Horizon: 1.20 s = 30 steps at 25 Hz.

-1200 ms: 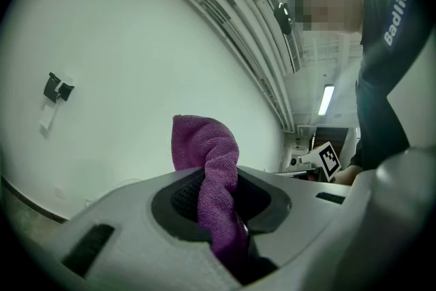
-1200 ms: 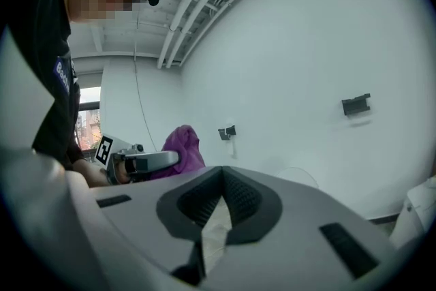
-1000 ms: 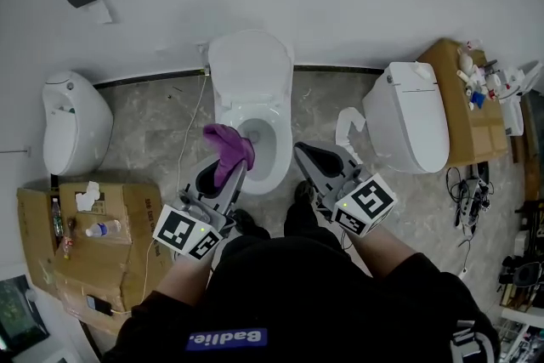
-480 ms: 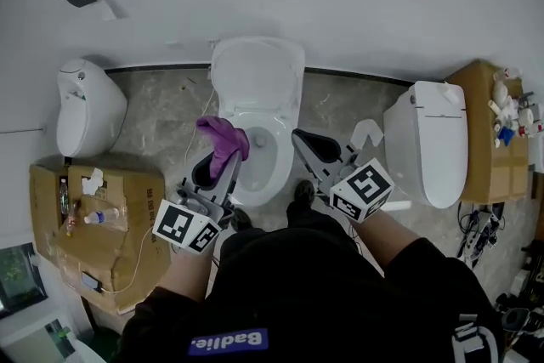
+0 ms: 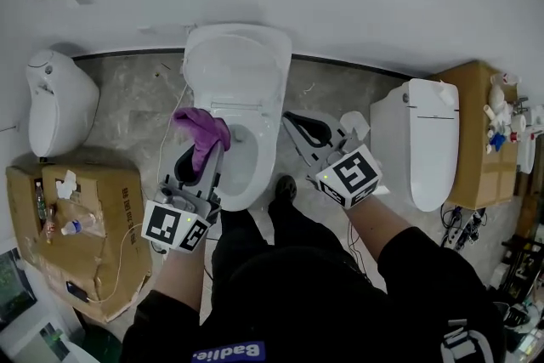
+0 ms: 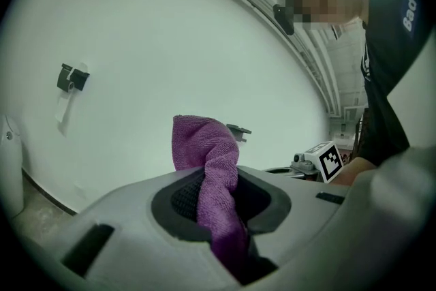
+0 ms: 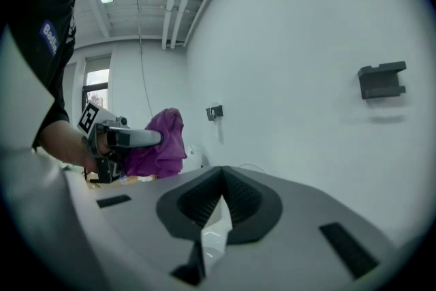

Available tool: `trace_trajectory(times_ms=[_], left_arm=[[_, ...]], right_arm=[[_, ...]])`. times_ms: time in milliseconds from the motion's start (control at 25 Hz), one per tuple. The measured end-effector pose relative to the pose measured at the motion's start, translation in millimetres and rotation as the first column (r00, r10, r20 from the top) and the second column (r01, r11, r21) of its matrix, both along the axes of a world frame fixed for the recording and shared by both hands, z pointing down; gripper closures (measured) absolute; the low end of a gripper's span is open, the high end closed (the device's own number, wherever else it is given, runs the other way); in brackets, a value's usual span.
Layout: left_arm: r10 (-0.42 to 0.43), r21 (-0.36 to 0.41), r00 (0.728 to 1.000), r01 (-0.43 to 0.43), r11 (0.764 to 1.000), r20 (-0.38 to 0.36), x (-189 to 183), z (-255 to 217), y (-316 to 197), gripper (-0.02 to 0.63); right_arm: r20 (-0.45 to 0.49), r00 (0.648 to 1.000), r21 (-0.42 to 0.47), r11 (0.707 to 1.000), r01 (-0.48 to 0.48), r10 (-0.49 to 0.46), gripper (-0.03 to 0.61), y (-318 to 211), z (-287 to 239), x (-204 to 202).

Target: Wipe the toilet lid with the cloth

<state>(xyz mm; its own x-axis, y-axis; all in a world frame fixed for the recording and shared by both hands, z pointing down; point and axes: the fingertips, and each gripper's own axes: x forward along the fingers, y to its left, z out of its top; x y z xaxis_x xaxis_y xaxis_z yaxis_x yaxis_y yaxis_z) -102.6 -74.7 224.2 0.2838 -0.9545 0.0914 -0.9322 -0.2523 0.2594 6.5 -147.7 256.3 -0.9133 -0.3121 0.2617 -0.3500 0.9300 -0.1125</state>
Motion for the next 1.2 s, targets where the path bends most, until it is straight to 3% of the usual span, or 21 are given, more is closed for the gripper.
trace_trajectory(times_ms=[320, 600, 920, 1200], left_arm=[[0.003, -0.046, 1.000, -0.004, 0.999, -0.015, -47.5, 73.9, -39.1, 0.528], [0.013, -0.055, 1.000, -0.014, 0.998, -0.004, -75.6, 114.3, -73.9, 0.529], [-0.010, -0.077, 1.000, 0.009, 0.997, -0.018, -87.0, 157.7, -96.8, 0.529], [-0.052, -0.090, 0.999, 0.053, 0.995, 0.015, -100.5, 181.0, -114.2, 0.529]], right_arm=[[-0.138, 0.986, 0.075, 0.994, -0.082, 0.092, 0.552, -58.5, 78.9, -22.9], [-0.237, 0.956, 0.076, 0.984, -0.160, 0.173, 0.551, -113.8, 142.5, -28.1], [-0.302, 0.941, 0.066, 0.988, -0.142, 0.155, 0.549, -146.6, 193.1, -36.9], [-0.372, 0.917, 0.101, 0.988, -0.115, 0.145, 0.544, -168.2, 215.7, -37.9]])
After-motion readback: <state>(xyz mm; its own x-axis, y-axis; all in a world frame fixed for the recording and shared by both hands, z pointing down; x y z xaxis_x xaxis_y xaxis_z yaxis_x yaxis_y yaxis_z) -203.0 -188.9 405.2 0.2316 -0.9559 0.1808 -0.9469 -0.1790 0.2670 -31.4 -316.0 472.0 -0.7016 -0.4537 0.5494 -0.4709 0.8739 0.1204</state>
